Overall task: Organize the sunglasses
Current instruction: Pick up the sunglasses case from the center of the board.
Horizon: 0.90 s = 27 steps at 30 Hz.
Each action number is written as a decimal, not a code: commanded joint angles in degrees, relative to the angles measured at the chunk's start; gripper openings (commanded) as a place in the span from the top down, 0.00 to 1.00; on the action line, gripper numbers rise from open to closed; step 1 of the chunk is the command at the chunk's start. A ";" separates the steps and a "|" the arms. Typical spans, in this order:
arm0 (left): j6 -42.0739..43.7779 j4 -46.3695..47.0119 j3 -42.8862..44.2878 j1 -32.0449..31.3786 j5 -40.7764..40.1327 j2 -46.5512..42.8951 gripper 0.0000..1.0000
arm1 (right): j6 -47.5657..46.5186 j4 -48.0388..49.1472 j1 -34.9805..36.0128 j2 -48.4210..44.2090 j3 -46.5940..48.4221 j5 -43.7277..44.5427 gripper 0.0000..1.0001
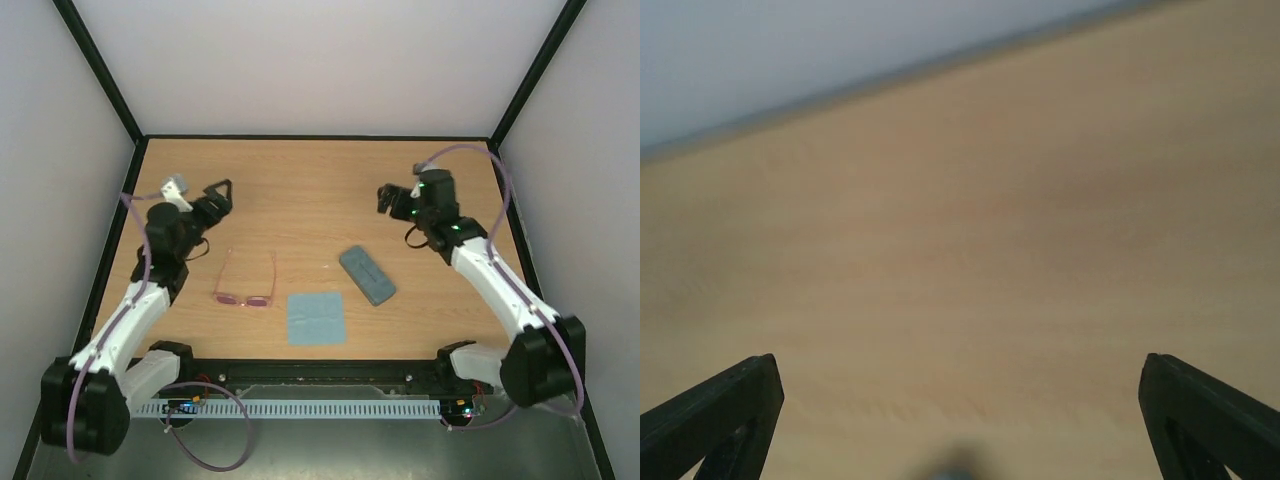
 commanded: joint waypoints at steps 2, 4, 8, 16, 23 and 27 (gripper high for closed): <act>-1.34 -7.31 0.77 -5.55 10.25 7.48 0.01 | -1.01 -20.15 6.59 6.61 1.11 4.15 0.01; -1.60 -4.45 -2.96 -7.32 15.07 6.27 0.01 | -1.32 -21.44 9.72 7.53 1.34 6.69 0.01; -2.54 -4.67 -12.05 -12.87 11.69 -3.62 0.01 | -0.17 -24.16 15.11 8.49 0.97 8.87 0.01; -3.79 -19.21 -13.21 -24.32 -0.91 -13.23 0.01 | 1.70 -20.79 21.36 13.35 -6.39 9.31 0.01; -4.02 -18.14 -13.81 -25.13 -2.09 -11.10 0.00 | 1.54 -19.15 22.43 16.63 -7.69 7.94 0.01; -3.48 -17.09 -12.89 -26.35 -2.32 -8.79 0.00 | 1.44 -19.18 22.98 17.40 -7.86 7.87 0.01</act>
